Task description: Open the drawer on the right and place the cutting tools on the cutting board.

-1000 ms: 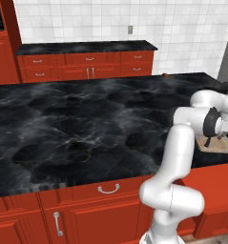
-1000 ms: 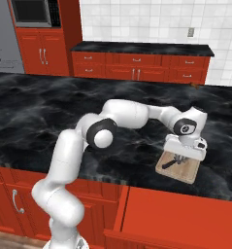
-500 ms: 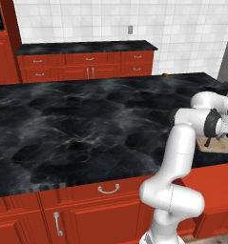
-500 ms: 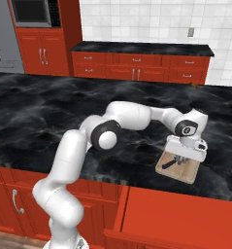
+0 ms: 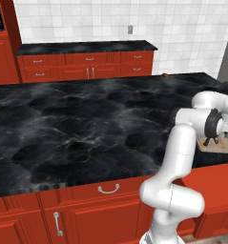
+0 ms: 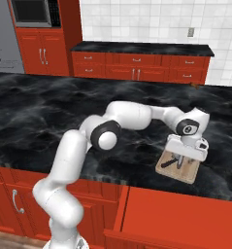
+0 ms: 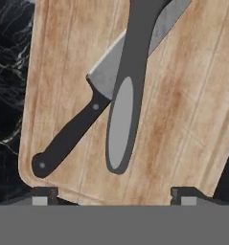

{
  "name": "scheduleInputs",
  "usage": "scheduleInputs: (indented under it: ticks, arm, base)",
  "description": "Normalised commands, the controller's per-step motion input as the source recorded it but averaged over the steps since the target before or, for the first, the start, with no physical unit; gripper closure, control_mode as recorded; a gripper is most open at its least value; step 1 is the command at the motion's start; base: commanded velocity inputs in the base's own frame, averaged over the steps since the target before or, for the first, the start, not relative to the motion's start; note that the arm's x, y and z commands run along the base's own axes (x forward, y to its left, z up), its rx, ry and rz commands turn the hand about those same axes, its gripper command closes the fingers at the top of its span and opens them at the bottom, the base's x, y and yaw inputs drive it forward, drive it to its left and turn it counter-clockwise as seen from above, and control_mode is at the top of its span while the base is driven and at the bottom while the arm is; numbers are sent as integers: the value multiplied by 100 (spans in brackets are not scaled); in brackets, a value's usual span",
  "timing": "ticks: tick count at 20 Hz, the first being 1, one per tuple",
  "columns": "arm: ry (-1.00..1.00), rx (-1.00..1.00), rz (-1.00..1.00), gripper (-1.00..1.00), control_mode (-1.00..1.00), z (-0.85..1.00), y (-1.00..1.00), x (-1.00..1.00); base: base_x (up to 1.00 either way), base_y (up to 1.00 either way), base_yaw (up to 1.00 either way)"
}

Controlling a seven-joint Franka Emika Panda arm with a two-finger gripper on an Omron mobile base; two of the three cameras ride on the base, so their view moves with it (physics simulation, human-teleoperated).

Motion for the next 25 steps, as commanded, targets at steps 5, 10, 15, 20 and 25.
scheduleInputs:
  ticks: [5, 10, 15, 20, 25]
  arm:
    - [-17, 0, 0, -100, -100, 81, 4, -80]
    - [-5, -2, 0, -100, -100, 72, 72, -68]
    - [0, -2, 0, -100, -100, 46, 87, -62]
    - [-1, -3, 0, -100, -100, 42, 86, -76]
    - [0, -10, 0, -100, -100, 73, 89, -71]
  base:
    - [0, 0, 0]
    - [0, 0, 0]
    - [0, 0, 0]
    - [0, 0, 0]
    - [0, 0, 0]
